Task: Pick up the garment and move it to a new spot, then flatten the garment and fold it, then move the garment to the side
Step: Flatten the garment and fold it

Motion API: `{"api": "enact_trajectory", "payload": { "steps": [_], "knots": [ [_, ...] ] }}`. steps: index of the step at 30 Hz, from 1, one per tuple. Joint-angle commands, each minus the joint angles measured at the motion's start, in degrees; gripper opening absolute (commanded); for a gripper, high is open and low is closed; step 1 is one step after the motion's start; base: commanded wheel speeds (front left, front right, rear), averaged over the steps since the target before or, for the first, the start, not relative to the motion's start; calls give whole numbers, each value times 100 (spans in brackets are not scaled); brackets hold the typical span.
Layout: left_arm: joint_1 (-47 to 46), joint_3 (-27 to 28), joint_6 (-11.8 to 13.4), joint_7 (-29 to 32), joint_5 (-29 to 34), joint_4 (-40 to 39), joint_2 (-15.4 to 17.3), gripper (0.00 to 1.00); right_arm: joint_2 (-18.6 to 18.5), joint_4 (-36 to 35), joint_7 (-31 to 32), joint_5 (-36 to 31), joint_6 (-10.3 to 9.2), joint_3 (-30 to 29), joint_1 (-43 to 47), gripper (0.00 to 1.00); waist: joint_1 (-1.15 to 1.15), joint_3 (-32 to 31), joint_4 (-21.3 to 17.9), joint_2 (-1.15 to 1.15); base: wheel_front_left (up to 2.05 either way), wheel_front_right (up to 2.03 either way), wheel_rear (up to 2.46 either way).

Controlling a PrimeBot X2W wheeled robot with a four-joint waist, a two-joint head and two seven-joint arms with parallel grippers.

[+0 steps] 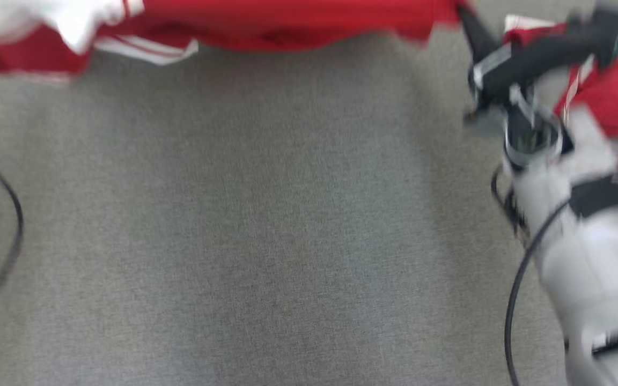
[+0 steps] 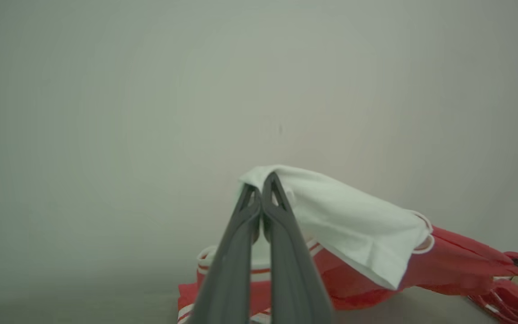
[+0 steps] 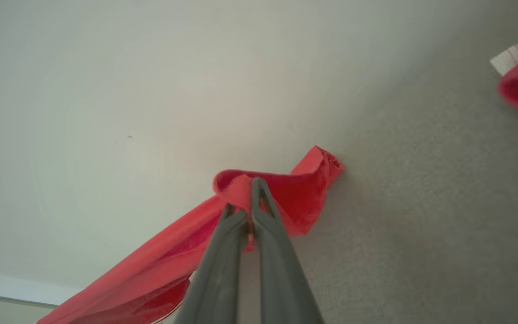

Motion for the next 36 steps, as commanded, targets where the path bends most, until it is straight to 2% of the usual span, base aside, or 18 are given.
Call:
{"api": "enact_trajectory", "payload": {
  "steps": [1,7,10,14,17,22,26,36],
  "knots": [
    [445,139,115,-47,-16,-261,107,0,-102,-221,-14,119,2,12,355,0,1,-309,-27,0,0,0,0],
    [2399,796,601,-48,247,-1504,-245,0,-375,-1279,28,411,2,128,1850,0,1,-569,-64,0,0,0,0],
    [3159,1032,653,-49,389,-1867,-561,0,-551,-1673,64,324,2,260,2484,0,1,-687,-46,0,0,0,0],
    [4168,1288,619,-48,802,-2142,-1117,0,-757,-2120,210,287,2,344,3479,0,1,-910,66,0,0,0,0],
    [4752,1497,546,-47,851,-2232,-1594,0,-759,-2361,210,332,2,287,4051,0,1,-1052,138,0,0,0,0],
    [5546,1819,374,-38,1134,-2092,-2164,0,-772,-2741,279,390,2,123,4868,0,1,-1354,262,0,0,0,0],
    [6062,2011,175,-38,1159,-1853,-2478,0,-797,-2973,486,433,2,-1,5442,0,1,-1586,359,0,0,0,0],
    [6687,1994,-72,-35,1251,-1394,-2825,0,-767,-3289,1025,296,2,-399,6508,0,1,-1832,551,0,0,0,0]
  ]
}}
